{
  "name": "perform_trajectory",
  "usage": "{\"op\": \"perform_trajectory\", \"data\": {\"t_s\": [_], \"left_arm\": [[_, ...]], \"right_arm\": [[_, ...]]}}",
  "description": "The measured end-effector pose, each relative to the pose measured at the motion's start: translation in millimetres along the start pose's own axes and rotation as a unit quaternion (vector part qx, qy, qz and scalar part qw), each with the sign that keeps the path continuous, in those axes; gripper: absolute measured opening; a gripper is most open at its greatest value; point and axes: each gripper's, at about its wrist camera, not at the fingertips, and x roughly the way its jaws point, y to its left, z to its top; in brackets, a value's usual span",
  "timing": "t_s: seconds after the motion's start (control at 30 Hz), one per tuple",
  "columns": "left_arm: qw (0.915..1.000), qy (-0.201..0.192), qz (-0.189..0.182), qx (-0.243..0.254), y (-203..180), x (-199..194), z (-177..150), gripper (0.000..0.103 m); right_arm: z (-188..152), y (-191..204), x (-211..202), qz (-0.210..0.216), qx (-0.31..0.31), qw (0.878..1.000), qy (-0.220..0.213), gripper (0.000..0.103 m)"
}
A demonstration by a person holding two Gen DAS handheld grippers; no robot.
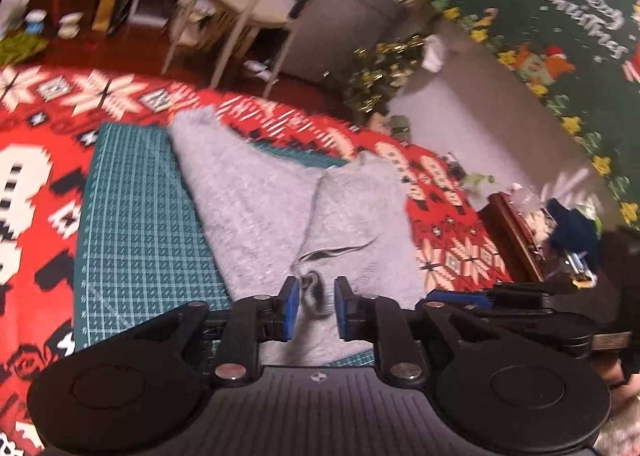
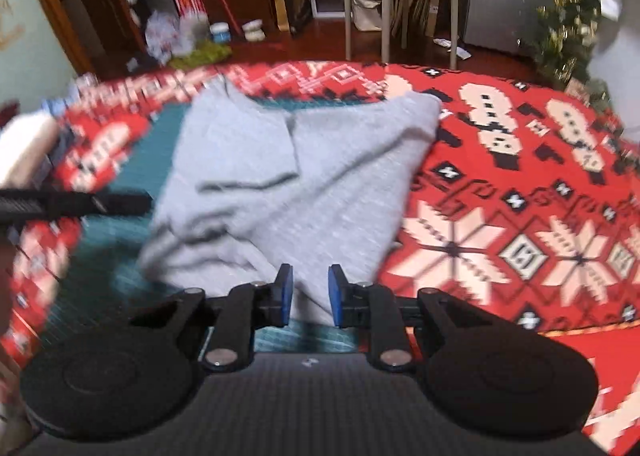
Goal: Fold clothes
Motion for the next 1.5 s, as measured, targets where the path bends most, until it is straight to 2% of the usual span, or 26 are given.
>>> {"op": "perform_trajectory", "data": {"t_s": [0.1, 0.23, 0.4, 0.43, 0.47, 0.5, 0.53, 0.7, 0.8, 0.9, 0.93, 0.97, 1.1, 1.2, 1.4, 1.5], "left_arm": [[0.9993, 0.003, 0.007, 0.036, -14.4, 8.4, -6.0, 0.024], [0.9935, 0.013, 0.063, 0.094, -32.3, 23.5, -16.0, 0.023], [0.9875, 0.009, 0.109, 0.114, -36.7, 33.7, -20.7, 0.022], [0.9864, 0.010, 0.115, 0.116, -36.2, 35.1, -21.2, 0.020], [0.9860, 0.014, 0.120, 0.115, -35.6, 37.0, -21.0, 0.008], [0.9858, 0.015, 0.123, 0.113, -34.5, 37.5, -20.1, 0.001], [0.9856, 0.017, 0.127, 0.110, -33.4, 38.0, -19.2, 0.000], [0.9864, 0.021, 0.112, 0.119, -37.6, 19.5, -12.7, 0.000], [0.9862, 0.031, 0.101, 0.128, -41.6, 16.3, -13.3, 0.000], [0.9859, 0.047, 0.102, 0.124, -37.8, 23.7, -15.3, 0.000], [0.9858, 0.052, 0.102, 0.123, -36.5, 26.2, -16.0, 0.000], [0.9856, 0.057, 0.103, 0.121, -35.2, 28.7, -16.6, 0.003], [0.9910, 0.038, 0.088, 0.094, -27.6, 20.5, -9.6, 0.010], [0.9930, 0.029, 0.103, 0.050, -14.3, 18.8, -3.2, 0.010], [0.9933, 0.033, 0.108, -0.026, 13.1, 21.0, 4.2, 0.010], [0.9921, 0.041, 0.108, -0.050, 21.2, 24.1, 5.0, 0.010]], "right_arm": [[-5.0, 3.3, 1.2, -0.010, -0.026, 1.000, 0.009, 0.025], [-7.8, 7.8, 8.0, -0.026, -0.048, 0.998, 0.021, 0.026], [-9.8, 12.1, 16.0, -0.044, -0.067, 0.996, 0.030, 0.025], [-10.7, 13.1, 17.9, -0.055, -0.074, 0.995, 0.031, 0.024], [-11.7, 13.7, 20.3, -0.065, -0.081, 0.994, 0.036, 0.022], [-12.3, 12.9, 20.6, -0.063, -0.080, 0.994, 0.039, 0.015], [-12.7, 12.0, 20.6, -0.061, -0.078, 0.994, 0.041, 0.008], [-10.7, 3.5, 10.7, -0.062, -0.069, 0.995, 0.047, 0.005], [-11.4, -5.4, 9.6, -0.035, -0.051, 0.996, 0.063, 0.008], [-8.4, -13.4, -0.4, -0.001, -0.030, 0.998, 0.056, 0.015], [-6.2, -16.1, -7.3, 0.009, -0.022, 0.999, 0.043, 0.024], [-4.0, -18.8, -14.1, 0.018, -0.013, 0.999, 0.029, 0.026], [6.8, -30.4, -28.3, 0.061, 0.052, 0.995, -0.064, 0.029], [15.9, -25.2, -6.9, 0.065, 0.086, 0.988, -0.110, 0.029], [19.8, -9.5, 34.3, 0.041, 0.085, 0.989, -0.116, 0.029], [19.6, -0.5, 45.5, 0.002, 0.058, 0.992, -0.113, 0.029]]}}
